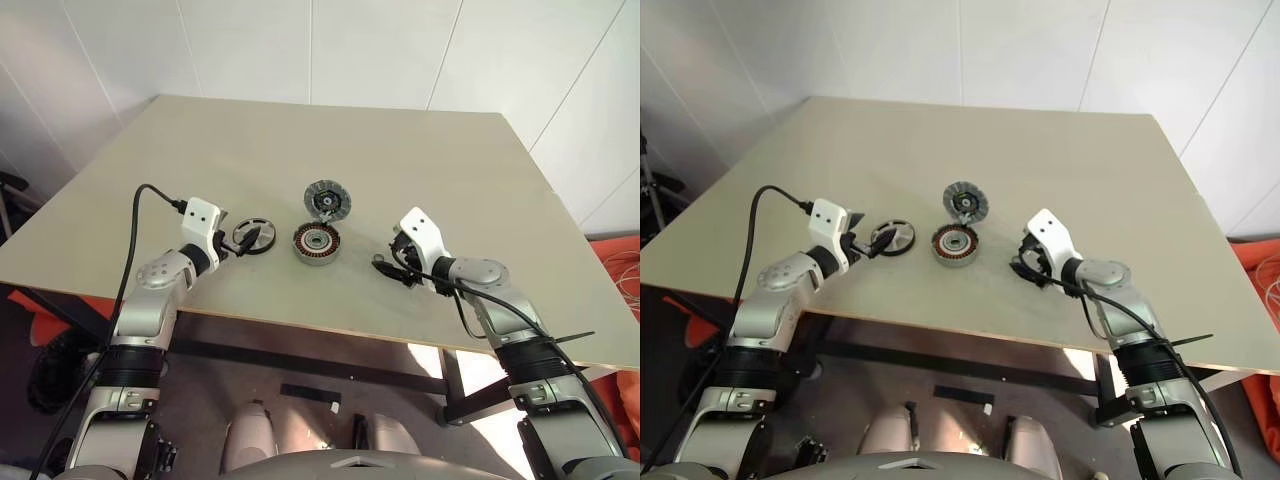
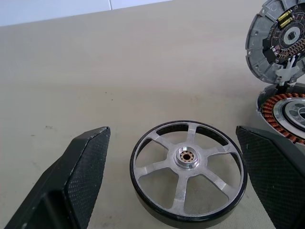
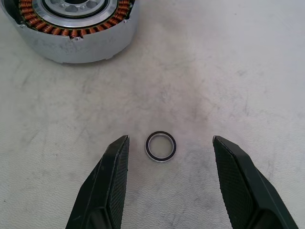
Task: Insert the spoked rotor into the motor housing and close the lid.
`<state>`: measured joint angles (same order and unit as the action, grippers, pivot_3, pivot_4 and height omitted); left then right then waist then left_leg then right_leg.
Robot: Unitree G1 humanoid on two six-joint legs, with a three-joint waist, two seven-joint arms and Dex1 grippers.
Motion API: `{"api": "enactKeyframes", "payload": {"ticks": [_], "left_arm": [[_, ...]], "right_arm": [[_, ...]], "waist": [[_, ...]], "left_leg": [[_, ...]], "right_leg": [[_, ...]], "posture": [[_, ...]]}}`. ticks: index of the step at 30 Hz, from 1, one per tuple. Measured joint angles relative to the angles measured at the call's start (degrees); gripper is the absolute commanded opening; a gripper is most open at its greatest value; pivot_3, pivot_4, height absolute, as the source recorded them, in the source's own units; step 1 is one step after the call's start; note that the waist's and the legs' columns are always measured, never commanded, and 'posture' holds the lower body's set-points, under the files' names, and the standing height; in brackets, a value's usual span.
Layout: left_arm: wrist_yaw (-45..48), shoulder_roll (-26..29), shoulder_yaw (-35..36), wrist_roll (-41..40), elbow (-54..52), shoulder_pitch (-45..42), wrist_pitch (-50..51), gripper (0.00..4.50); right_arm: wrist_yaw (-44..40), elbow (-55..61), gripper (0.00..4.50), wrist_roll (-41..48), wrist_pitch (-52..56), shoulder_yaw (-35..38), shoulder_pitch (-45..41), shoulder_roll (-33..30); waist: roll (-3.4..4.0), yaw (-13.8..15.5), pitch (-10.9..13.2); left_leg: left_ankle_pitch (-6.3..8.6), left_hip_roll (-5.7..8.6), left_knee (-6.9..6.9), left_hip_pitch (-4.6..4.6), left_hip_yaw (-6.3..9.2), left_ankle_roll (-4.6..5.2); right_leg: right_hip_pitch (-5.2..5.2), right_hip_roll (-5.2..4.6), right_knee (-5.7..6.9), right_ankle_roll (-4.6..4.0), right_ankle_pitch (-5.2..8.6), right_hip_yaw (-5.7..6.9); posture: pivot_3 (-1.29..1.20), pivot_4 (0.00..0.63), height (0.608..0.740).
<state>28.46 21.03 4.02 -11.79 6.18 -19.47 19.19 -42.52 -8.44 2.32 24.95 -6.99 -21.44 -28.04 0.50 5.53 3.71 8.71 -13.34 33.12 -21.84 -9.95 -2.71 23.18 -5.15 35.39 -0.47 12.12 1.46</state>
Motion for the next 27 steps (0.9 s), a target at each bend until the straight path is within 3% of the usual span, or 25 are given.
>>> {"api": "enactKeyframes", "payload": {"ticks": [27], "left_arm": [[0.0, -0.1, -0.1, 0.5, 0.0, -0.3, -0.5, 4.5]], "right_arm": [[0.1, -1.1, 3.13, 0.0, -0.3, -0.2, -0.1, 0.1]], "waist": [[0.0, 0.0, 0.0]], "left_leg": [[0.0, 0.0, 0.0, 0.0, 0.0, 0.0]], "right_leg": [[0.0, 0.0, 0.0, 0.0, 0.0, 0.0]], "posture": [[0.0, 0.0, 0.74]]}}
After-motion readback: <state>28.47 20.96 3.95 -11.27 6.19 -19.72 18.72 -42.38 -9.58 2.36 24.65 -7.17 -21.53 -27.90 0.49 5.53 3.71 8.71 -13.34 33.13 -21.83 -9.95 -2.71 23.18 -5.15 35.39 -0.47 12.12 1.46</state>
